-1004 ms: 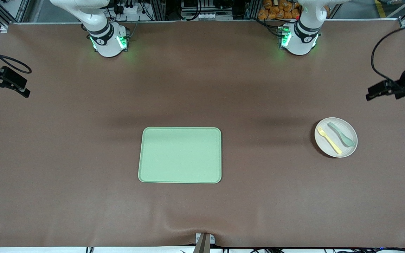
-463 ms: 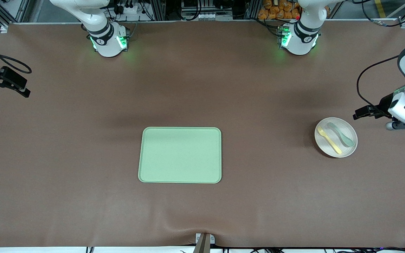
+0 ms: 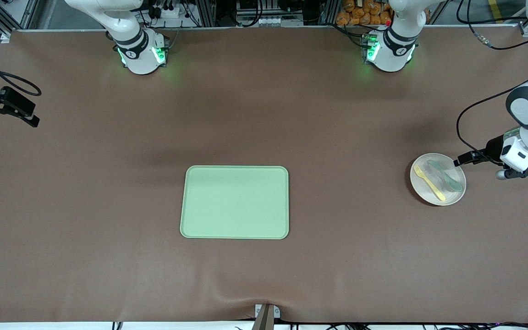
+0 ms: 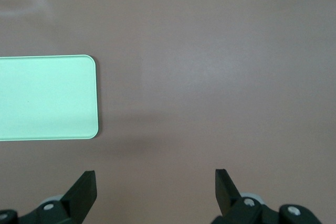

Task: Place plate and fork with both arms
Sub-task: 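Close the left gripper on the white plate's rim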

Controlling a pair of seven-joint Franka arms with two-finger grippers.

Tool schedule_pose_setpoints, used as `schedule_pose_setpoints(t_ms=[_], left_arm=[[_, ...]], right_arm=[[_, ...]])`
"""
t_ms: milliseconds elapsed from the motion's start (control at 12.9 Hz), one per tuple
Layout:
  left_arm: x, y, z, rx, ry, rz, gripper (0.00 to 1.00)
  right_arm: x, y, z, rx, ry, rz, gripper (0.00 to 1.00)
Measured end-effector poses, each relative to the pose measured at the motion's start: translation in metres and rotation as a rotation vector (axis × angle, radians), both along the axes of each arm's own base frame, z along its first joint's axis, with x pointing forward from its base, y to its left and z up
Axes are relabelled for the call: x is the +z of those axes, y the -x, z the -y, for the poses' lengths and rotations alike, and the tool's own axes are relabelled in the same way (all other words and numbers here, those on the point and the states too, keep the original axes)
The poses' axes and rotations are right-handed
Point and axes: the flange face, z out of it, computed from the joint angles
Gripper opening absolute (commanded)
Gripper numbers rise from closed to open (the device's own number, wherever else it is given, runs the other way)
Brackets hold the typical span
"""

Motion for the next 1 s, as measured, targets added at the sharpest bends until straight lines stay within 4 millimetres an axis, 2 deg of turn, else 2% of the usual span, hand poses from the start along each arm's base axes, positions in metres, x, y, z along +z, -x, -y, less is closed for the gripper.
schedule_pose_setpoints(t_ms=[232,463,1004], left_arm=[[-0.028,0.003,-0.016,0.019,-0.008,0.001,0.68],[-0.044,0.006,-0.026,0.016,-0.013,0.004,0.56],[-0.059,-0.002,-0.033,0.045,0.009,0.010,0.37]], right_arm=[[0.000,0.000,0.000,0.000,0.000,0.000,1.00],[0.000,0.000,0.000,0.000,0.000,0.000,1.00],[0.000,0.000,0.000,0.000,0.000,0.000,1.00]])
